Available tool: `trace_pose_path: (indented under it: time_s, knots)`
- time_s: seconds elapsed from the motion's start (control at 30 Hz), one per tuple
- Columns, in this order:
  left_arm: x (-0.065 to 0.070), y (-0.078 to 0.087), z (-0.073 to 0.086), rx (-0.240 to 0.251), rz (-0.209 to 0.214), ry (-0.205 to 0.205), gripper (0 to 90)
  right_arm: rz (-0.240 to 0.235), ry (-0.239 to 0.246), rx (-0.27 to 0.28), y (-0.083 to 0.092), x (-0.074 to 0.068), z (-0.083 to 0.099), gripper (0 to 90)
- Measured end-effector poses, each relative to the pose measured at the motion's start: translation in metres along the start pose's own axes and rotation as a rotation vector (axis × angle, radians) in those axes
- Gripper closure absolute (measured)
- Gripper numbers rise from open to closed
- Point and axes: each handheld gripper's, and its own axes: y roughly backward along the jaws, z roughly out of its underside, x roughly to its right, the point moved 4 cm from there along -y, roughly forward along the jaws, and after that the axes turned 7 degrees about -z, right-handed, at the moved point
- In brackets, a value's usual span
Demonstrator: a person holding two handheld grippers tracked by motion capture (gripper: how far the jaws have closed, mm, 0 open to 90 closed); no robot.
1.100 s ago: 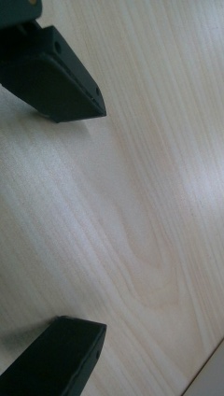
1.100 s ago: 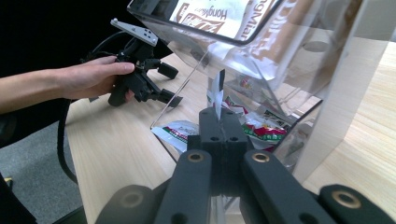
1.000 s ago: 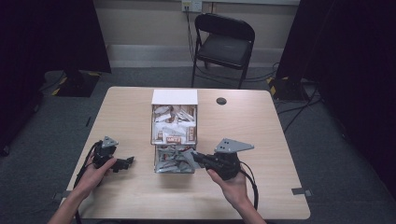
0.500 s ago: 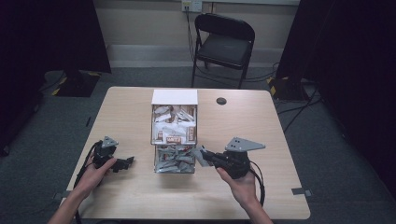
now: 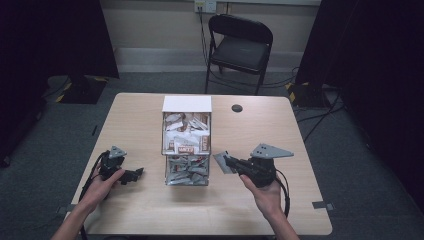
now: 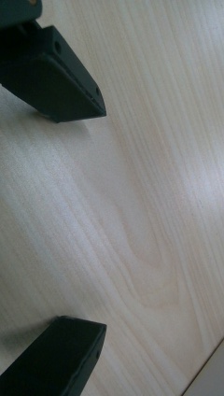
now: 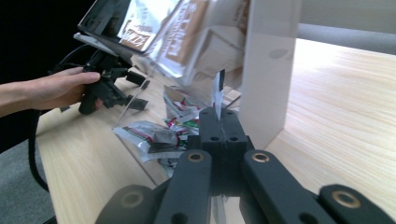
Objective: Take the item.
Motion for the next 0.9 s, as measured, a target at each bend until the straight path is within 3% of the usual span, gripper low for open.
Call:
trace_pose_path:
  time_s: [0.27,0.57,0.9]
  knots:
    - [0.0,0.0,0.0,0.0,0.0,0.0,0.0,0.031,-0.013,0.013,0.009,0.011,0.0,90.0]
    - [0.0,0.0,0.0,0.0,0.0,0.0,0.0,0.088,-0.028,-0.005,0.015,0.035,0.003,90.0]
    - [0.0,0.0,0.0,0.002,-0.001,0.004,0.0,0.129,-0.025,-0.013,0.01,0.056,-0.007,90.0]
